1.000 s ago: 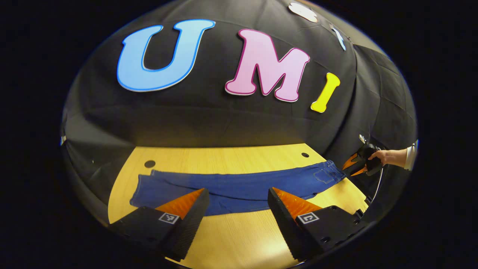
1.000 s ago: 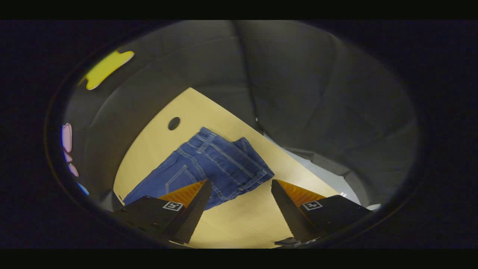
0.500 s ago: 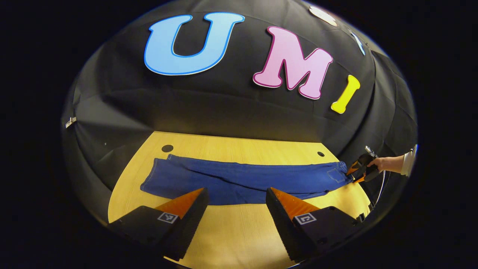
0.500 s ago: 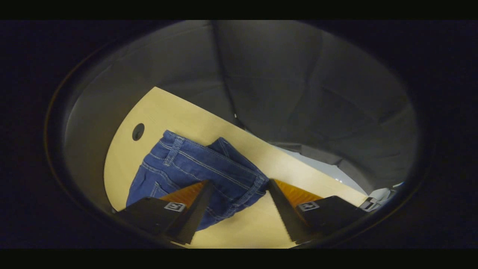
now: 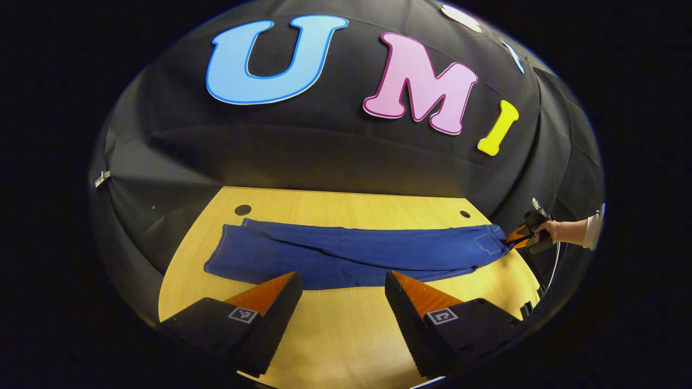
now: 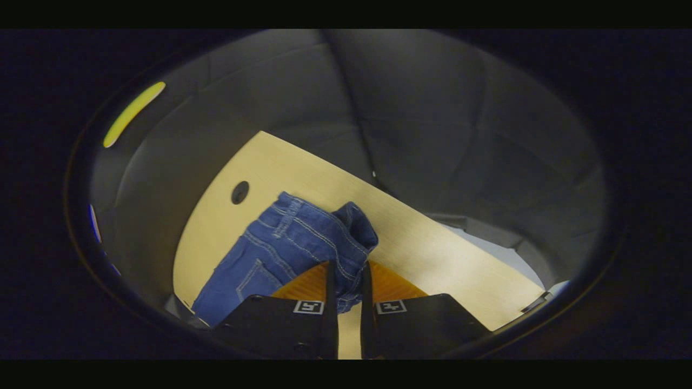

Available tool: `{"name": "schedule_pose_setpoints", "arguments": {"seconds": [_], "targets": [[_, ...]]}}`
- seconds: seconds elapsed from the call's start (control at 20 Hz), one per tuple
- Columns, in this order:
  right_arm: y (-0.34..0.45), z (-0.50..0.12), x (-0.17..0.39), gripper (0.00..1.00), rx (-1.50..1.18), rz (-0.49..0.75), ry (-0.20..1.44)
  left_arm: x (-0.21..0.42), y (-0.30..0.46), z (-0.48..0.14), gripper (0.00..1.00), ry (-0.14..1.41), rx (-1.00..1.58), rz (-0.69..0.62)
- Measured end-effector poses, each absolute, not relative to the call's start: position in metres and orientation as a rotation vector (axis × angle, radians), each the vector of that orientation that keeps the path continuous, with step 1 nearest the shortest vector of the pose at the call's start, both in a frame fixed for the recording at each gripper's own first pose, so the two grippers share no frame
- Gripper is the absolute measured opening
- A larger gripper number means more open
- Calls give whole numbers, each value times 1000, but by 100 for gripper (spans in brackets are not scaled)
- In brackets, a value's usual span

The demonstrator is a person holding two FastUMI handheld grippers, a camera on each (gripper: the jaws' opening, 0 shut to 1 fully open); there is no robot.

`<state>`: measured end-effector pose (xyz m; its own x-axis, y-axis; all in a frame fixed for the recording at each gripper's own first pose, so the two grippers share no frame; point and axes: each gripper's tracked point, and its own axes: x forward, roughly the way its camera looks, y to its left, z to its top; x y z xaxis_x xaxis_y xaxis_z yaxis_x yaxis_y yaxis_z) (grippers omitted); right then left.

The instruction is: Grasp the waist and the cuffs of the jeans and fold them to make the two legs overlap; first hold the waist and fold one-third of the jeans toward the cuffs, then hold the cuffs and fold the remaining one-third in the same direction to finish folding.

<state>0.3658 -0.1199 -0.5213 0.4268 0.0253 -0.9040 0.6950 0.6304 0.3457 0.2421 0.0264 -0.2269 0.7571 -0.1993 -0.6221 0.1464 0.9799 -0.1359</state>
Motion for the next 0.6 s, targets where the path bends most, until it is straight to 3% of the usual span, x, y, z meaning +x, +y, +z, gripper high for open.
{"name": "schedule_pose_setpoints", "arguments": {"seconds": [0.35, 0.6], "targets": [[-69, -394, 399, 19, 728, -221, 804, 224, 38, -216, 97, 671, -88, -178], [25, -289, 420, 19, 545, 23, 621, 201, 47, -206, 97, 664, -85, -166]]}}
